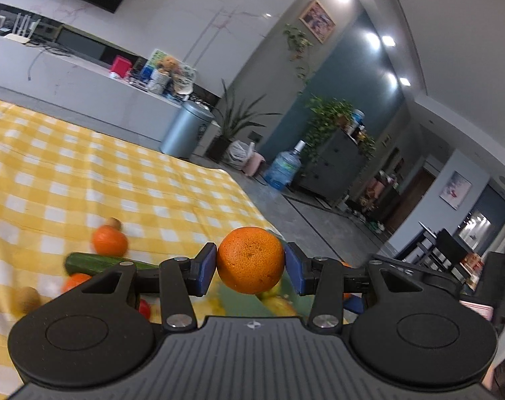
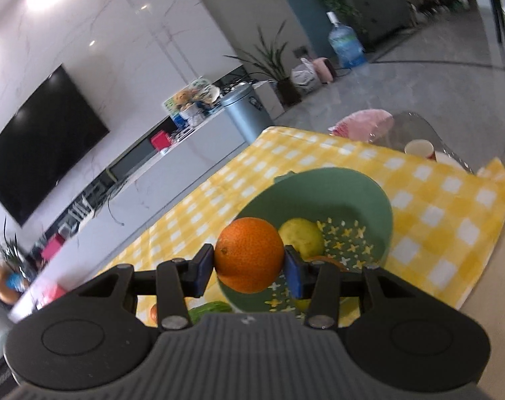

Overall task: Organize fruits
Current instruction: 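Carry the orange and tangerine over the colander and release the orange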

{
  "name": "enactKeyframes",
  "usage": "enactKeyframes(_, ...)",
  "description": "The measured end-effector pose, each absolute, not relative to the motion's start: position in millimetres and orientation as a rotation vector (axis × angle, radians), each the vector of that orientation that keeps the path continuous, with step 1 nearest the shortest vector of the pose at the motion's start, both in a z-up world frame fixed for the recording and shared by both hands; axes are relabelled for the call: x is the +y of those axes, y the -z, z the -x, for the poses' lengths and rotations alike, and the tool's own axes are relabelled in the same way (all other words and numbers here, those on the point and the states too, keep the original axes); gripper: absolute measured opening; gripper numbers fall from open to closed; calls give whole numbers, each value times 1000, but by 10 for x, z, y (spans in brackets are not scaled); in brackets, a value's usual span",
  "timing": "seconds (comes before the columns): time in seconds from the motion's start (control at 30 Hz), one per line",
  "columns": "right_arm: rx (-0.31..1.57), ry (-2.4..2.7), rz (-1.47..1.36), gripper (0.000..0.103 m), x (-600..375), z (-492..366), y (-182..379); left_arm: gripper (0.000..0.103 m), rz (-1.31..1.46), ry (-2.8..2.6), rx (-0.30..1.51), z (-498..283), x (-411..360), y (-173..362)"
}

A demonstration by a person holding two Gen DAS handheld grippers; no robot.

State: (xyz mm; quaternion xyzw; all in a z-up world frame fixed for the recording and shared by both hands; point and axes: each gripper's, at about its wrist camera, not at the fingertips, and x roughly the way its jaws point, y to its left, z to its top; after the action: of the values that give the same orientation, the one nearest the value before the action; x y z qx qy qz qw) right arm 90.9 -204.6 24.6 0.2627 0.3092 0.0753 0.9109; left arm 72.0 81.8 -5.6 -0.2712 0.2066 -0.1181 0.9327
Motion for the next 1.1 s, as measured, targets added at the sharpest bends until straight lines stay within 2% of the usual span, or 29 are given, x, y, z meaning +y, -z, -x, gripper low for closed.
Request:
enactKeyframes(0.4, 641, -215, -630, 44, -1968, -1114, 99, 51, 517, 265, 485, -820, 511, 229)
enactKeyframes(0.57, 704, -207, -703, 44, -1995, -1259, 225, 51, 540, 254, 476, -792, 556, 233)
enactKeyframes(0.67, 680, -235, -715, 61, -1991, -1241, 199, 51, 541, 249, 476, -787, 540, 221)
enactKeyframes(0.8, 599, -261, -677, 67, -1974, -1124, 90, 51, 528, 245, 457, -755, 545, 194)
enactKeyframes(1.03, 423, -229, -730, 71, -2143, -911, -7, 51, 532, 254, 458, -762, 547, 158)
enactKeyframes(1.1, 376, -195, -749, 79, -2223, -860, -40, 51, 535, 257, 463, -780, 535, 158)
